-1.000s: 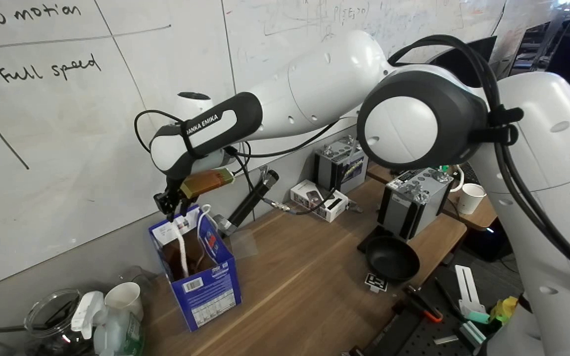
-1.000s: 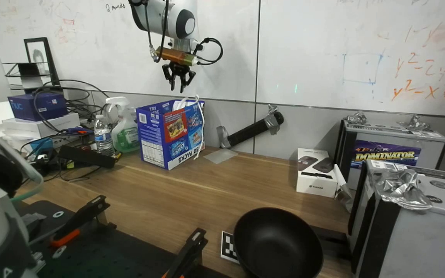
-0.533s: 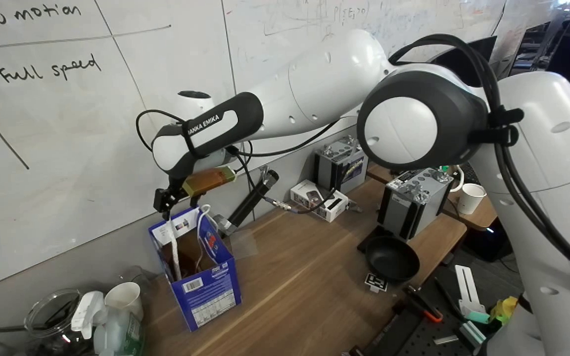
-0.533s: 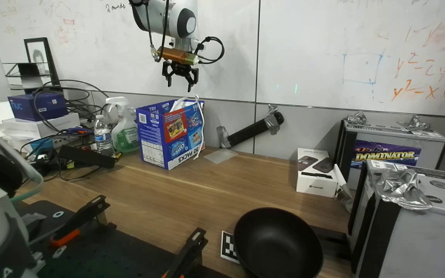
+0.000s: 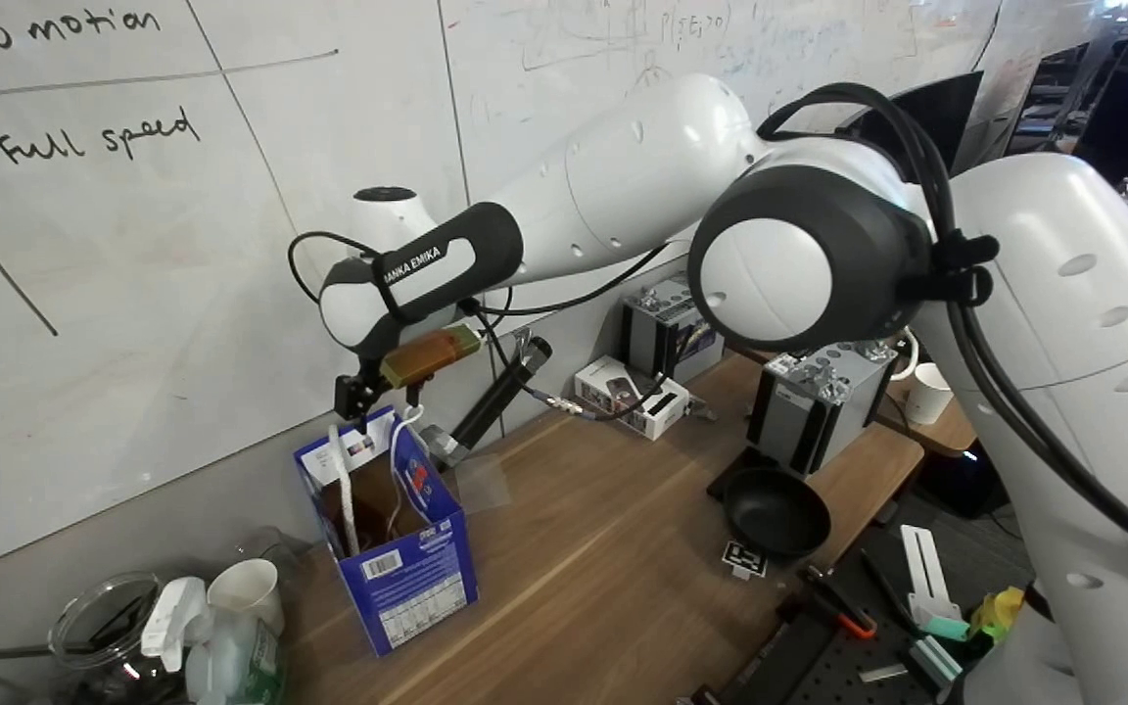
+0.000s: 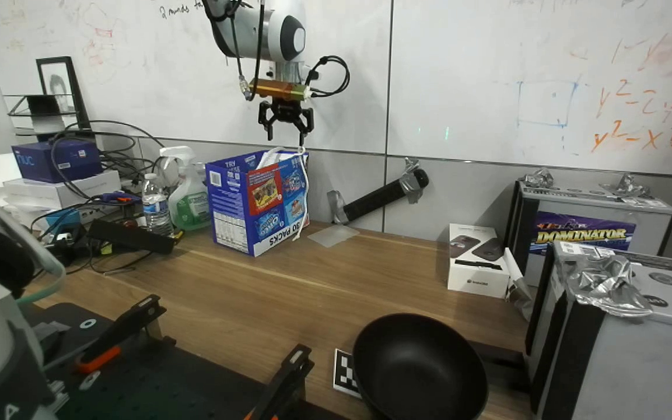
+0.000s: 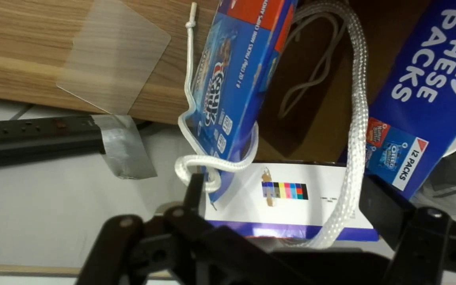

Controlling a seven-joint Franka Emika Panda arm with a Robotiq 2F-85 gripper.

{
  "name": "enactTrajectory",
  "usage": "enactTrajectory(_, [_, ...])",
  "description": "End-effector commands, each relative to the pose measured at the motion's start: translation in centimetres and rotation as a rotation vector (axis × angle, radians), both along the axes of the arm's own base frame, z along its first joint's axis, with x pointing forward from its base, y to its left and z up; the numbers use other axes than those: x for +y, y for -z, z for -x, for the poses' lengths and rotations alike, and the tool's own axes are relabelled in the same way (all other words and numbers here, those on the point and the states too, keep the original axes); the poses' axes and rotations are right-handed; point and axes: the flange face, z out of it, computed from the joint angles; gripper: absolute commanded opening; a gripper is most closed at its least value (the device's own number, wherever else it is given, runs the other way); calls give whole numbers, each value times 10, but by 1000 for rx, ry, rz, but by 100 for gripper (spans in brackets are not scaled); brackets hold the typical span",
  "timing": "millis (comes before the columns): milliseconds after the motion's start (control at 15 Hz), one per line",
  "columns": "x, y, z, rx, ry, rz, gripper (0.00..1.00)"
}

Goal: Pick up the ropes and put them into the blue box.

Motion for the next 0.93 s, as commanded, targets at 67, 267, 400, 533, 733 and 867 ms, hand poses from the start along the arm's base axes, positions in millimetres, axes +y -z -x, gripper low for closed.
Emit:
enactTrajectory(67, [11,-15,-18,-28,5,42,100])
enactTrajectory(267, [20,-25,-25,-47,5,44,100])
enactTrajectory(400, [28,-24,-28,-55,3,39,100])
enactTrajectory(533, [33,-26,-32,-61,13,36,100])
enactTrajectory(733, [44,-15,-37,-72,47,48,100])
enactTrajectory(867, [50,-1,-40,-79,78,71,100])
